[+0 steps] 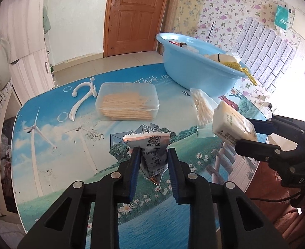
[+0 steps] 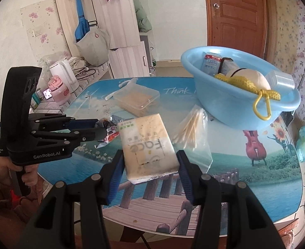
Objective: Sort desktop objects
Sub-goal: 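Lift the tissue pack with the right tool while the left tool lifts the snack packet, then carry the snack packet and tissue pack over the basin and open both tools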
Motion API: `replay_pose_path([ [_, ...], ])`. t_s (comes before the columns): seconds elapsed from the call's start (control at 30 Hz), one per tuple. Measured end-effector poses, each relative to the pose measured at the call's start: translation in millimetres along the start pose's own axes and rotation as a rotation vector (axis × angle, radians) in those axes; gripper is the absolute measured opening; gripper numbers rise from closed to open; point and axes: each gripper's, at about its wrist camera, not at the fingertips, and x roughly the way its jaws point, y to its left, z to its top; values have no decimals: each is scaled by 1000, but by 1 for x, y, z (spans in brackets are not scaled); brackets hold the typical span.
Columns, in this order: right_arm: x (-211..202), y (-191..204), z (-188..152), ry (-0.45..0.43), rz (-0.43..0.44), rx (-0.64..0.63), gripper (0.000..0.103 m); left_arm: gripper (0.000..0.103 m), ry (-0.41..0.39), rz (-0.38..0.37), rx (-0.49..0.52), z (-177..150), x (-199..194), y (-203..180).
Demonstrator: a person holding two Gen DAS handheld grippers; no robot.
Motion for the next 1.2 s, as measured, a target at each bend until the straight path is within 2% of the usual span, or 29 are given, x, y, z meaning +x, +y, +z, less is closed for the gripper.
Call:
replay_pose_path([
  [0.17, 6, -5, -3, 16, -21, 24, 49, 26, 19, 13, -2, 0, 6, 0],
  [0.23, 6, -8, -4, 12, -33, 38, 49, 32, 42, -4, -9, -1, 11, 0],
  [0.4, 5, -13, -4, 11, -41, 59, 49, 36, 78, 43, 24, -4, 23, -8],
  [0.5, 6, -14, -4, 16, -41, 65, 49, 36, 63, 52, 40, -2, 26, -8],
  [0.6, 6, -14, -3, 15, -41, 64, 49, 25, 51, 60, 31, 1, 26, -6],
  [0.73, 1, -15, 0, -1, -46, 61, 49, 20, -4, 36, -21, 3, 11, 3],
  [1.03, -17, -17, 10, -58, -55, 64, 49, 19, -53, 15, -22, 10, -8, -2],
  [1.2, -35, -21, 20, -110, -50, 62, 49, 19, -111, -9, 13, 24, -30, -18],
])
